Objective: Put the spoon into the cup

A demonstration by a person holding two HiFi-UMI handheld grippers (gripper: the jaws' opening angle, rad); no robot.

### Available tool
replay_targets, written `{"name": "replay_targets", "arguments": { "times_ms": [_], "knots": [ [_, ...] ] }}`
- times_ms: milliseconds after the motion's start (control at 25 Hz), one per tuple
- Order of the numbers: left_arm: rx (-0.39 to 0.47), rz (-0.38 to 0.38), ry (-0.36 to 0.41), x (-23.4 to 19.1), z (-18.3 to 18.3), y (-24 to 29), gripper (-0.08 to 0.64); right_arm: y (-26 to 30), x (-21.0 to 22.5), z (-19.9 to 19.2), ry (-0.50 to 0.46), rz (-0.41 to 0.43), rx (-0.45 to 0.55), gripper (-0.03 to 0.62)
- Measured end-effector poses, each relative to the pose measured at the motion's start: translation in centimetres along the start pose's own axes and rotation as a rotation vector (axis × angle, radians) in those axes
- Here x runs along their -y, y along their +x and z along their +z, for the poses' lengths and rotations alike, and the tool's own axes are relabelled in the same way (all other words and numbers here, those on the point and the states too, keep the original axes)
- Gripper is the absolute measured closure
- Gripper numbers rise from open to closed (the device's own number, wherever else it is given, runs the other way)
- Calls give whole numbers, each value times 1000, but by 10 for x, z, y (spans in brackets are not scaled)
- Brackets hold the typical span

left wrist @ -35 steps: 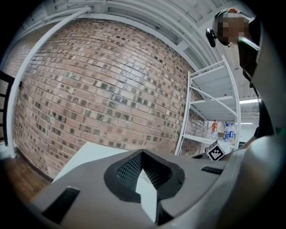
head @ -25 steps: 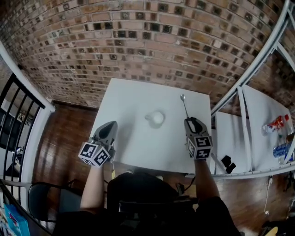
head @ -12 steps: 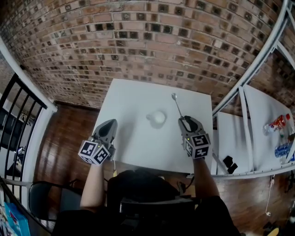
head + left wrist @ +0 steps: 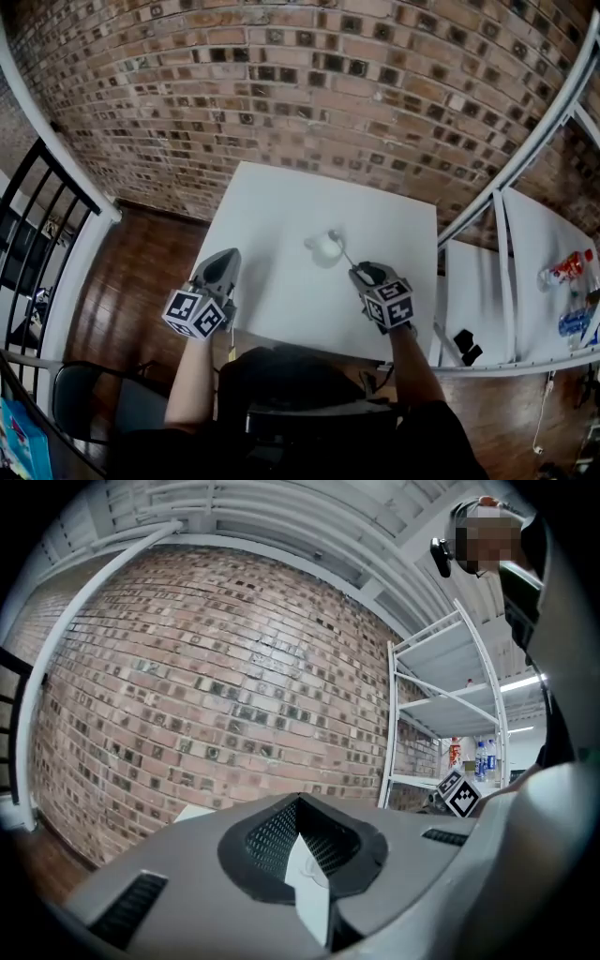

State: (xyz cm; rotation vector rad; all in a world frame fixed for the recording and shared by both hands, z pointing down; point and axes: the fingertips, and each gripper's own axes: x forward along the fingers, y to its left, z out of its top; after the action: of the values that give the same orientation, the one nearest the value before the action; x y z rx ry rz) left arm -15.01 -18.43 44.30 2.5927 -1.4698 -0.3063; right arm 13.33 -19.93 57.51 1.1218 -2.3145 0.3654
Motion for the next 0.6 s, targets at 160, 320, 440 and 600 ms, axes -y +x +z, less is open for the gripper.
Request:
{"name": "replay_targets", "arguments": {
  "times_ms": [160,320,440,600],
  "knots": [
    [-2,4,-10,-2,-4,-2,557,13,-7,-16,5,29,-70,465],
    [-2,14,-14,-7,-3,-4,557,20,-9,-21,-7,34,-107,465],
    [-6,18,-22,-11,-4,-5,557,22,-9,-21,0,35,-121,465],
    [-9,26,-29,-15,-6,-6,557,23,-8,-16,4,44,-119,463]
  ]
}}
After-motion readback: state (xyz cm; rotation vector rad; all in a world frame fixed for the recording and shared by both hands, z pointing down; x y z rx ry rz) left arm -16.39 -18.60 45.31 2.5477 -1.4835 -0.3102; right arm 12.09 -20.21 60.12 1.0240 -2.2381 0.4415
